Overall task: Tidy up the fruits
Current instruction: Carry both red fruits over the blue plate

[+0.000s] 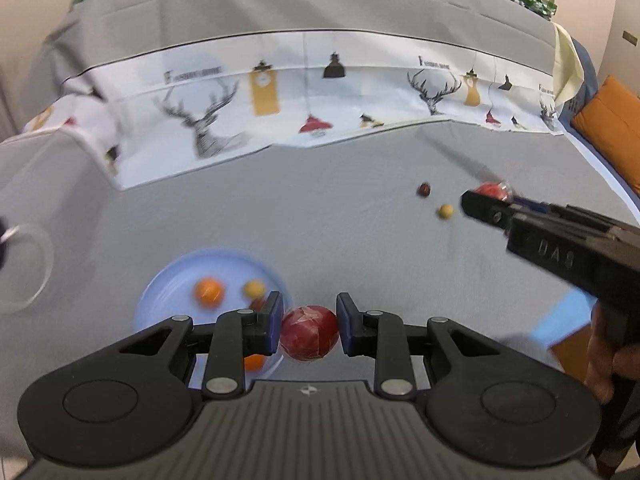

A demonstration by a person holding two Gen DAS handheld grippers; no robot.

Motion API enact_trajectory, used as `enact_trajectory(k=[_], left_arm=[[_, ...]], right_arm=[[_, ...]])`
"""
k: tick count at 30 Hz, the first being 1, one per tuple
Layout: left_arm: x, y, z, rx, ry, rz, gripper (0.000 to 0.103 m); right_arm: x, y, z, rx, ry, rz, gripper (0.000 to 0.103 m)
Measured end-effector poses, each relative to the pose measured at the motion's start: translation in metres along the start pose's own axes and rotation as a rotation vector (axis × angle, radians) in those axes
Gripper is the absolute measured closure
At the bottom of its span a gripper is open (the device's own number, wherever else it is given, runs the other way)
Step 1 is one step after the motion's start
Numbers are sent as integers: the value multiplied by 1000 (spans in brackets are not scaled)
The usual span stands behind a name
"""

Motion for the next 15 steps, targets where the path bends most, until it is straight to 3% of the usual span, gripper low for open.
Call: enact_trajectory(k=[6, 15], left_arm=[[59, 28, -31, 46, -16, 2, 71], [114, 48, -67, 108, -68, 62, 71]], right_arm=[[56, 24, -74, 58, -122, -68, 71], [96, 41, -131, 142, -183, -86, 71]])
Point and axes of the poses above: each gripper's, at about its wrist camera, not at the fingertips, and x roughly against the way its jaws point, z to its right, y to its underside, the point moved 2 cm from there along -x, roughly the way its jaws point, and after that the axes turned 13 degrees about z, right-handed, at the moved point
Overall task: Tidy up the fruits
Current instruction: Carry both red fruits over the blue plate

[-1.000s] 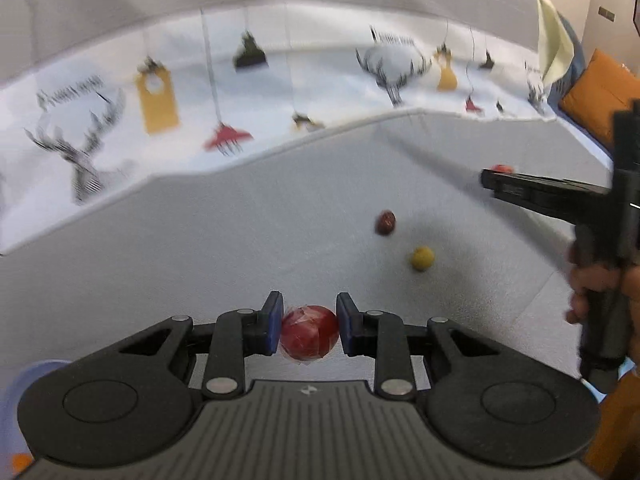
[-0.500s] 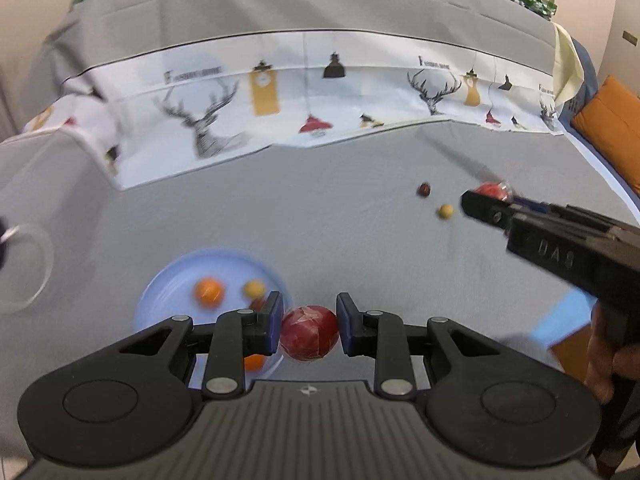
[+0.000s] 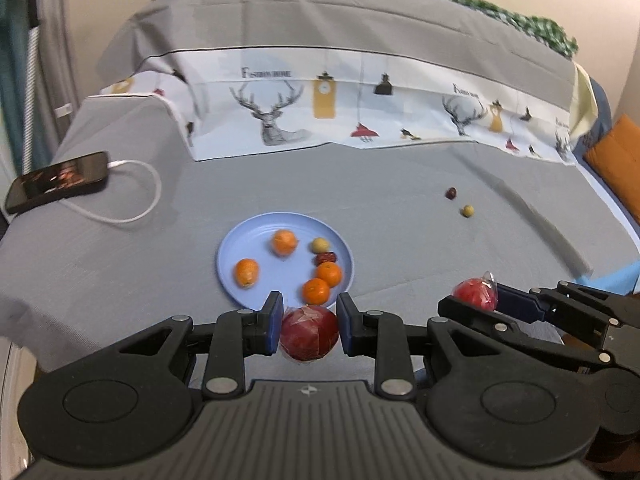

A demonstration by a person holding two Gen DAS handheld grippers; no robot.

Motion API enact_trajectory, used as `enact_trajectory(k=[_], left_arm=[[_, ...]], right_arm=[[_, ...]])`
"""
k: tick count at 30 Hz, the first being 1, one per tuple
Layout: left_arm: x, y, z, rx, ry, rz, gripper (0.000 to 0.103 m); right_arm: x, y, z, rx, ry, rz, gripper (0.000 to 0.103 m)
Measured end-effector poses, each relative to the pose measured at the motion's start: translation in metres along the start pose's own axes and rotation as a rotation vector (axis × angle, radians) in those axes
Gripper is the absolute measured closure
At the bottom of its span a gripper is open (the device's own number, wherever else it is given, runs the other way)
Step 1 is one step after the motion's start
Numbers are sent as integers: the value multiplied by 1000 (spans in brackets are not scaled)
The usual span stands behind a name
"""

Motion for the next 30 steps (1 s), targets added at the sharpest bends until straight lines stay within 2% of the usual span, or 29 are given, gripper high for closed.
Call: enact_trajectory(k=[7, 18, 30], left_arm=[[19, 2, -20, 43, -15, 33, 71], [14, -2, -24, 60, -18, 37, 71], [-23, -9, -33, 83, -36, -9, 71]], right_arm=[[-1, -4, -20, 45, -17, 7, 71], [-7, -2, -18, 47, -5, -6, 71], [-36, 6, -6, 15, -6, -59, 71]])
Point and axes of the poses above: each gripper's, at about its wrist camera, not at the fingertips, and x roughly against the way its jaws point, z to its right, y to its underside, the point moved 2 cm from there along -x, roughly the way its jaws point, and after that the axes turned 13 degrees about z, right-handed, at the moved point
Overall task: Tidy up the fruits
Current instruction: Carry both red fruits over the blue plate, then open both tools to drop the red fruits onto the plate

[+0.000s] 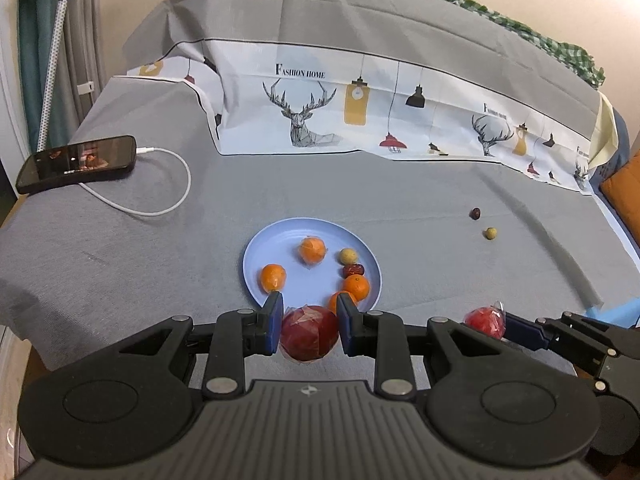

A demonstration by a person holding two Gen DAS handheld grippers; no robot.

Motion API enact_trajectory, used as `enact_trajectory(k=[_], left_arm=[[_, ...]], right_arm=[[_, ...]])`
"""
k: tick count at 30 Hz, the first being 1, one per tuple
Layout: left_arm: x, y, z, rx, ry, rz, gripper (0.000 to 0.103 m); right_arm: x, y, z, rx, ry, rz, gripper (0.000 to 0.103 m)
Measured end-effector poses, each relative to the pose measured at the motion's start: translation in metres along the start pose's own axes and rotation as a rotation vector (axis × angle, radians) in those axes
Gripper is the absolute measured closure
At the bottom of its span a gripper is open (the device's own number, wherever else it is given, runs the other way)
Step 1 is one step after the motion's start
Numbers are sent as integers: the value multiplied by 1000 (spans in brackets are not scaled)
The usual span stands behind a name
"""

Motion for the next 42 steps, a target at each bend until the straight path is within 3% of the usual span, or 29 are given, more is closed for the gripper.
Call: enact_trajectory(k=[19, 33, 42], left_arm=[[-82, -18, -10, -1, -16, -51, 71], [-162, -19, -8, -35, -6, -95, 71], [-225, -8, -9, -74, -14, -164, 71]], right_arm=[[-84, 12, 4, -5, -22, -107, 71], [-157, 28, 13, -5, -12, -174, 71], [-206, 44, 22, 13, -5, -228, 71]])
Point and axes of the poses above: each gripper's, at about its wrist camera, not at the fingertips, and x roughly against the way its jaws point, z to its right, y to its underside, the point moved 2 cm from there along -x, roughly the way its jaws point, and after that the axes turned 13 degrees about z, right-handed, at the moved point
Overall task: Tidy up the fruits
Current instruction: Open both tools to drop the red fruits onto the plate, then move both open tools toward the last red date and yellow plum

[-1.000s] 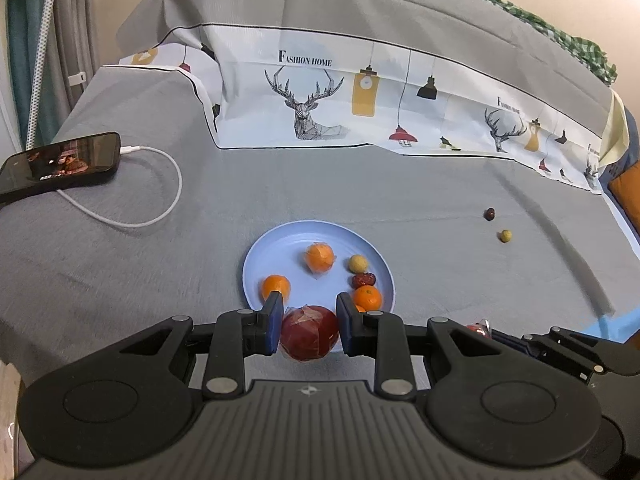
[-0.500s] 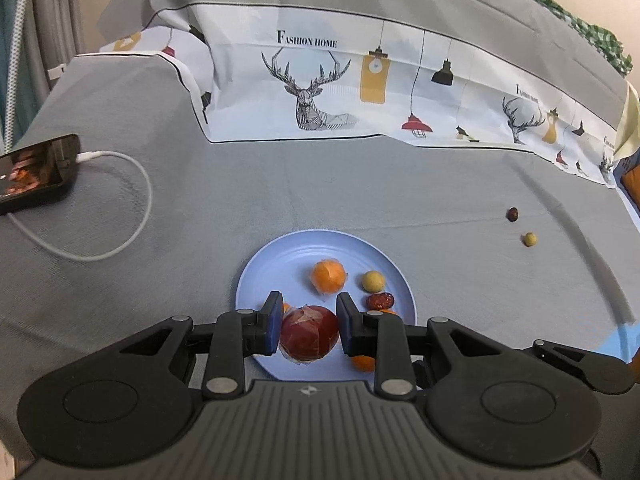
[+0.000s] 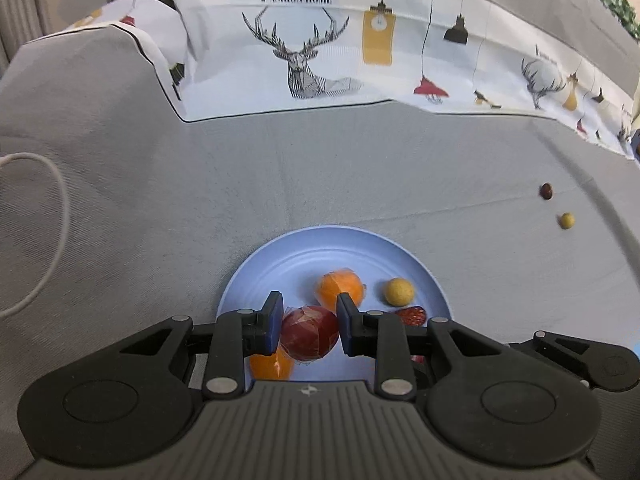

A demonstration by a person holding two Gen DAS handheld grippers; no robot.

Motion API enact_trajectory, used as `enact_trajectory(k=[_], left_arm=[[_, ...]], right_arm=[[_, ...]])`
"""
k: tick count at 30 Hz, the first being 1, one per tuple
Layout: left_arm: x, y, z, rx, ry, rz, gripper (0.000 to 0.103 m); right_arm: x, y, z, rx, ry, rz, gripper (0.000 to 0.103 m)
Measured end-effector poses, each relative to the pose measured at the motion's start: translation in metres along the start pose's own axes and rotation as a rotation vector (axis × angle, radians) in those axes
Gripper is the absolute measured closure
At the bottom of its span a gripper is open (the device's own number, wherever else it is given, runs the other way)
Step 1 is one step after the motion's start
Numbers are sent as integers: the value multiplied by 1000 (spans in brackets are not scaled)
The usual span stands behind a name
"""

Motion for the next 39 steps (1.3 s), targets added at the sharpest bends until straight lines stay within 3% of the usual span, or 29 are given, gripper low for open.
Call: enact_trajectory(k=[2, 3, 4, 5, 6, 8, 12, 17, 21, 25, 29, 39], left_arm=[[-12, 1, 0, -10, -11, -16, 69], [-15, 1, -1, -11, -13, -19, 57], [-17, 1, -1, -17, -8, -21, 39], [-16, 0, -2, -19, -15, -15, 29], [-11, -1, -4, -17, -27, -1, 9], [6, -2, -9, -11, -45, 36, 1], [51, 8, -14, -20, -75, 48, 0], [104, 41, -19, 38, -125, -36, 0], [140, 62, -18, 58, -175, -46, 0], [170, 73, -15, 68, -179, -23, 0], [199, 71, -10, 83, -167, 50, 0], [241, 72, 5, 89, -150, 149, 0]], right_arm=[[-8, 1, 1, 7, -1, -12, 70], [-11, 1, 1, 5, -6, -18, 69], [-14, 0, 2, 0, -14, -24, 69], [-15, -1, 2, -8, -20, -34, 58], [-14, -4, 3, -17, -16, -41, 39], [-3, -7, 5, -30, 3, -27, 18], [34, -3, 9, -60, 4, -49, 7], [84, 11, -2, -114, -10, -95, 5], [124, 7, -17, -58, 23, 0, 3], [161, 2, -25, -30, 58, 100, 1], [194, 2, -31, 0, 80, 172, 1], [236, 3, -44, 76, 82, 257, 1]])
Point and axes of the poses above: each gripper's, at about its wrist camera, not at the fingertips, and x roughly against the way its jaws point, z to its right, y to its underside, the point moved 2 cm from there along -x, roughly the way its jaws point, and after that the axes turned 13 degrees about z, right-handed, at the moved point
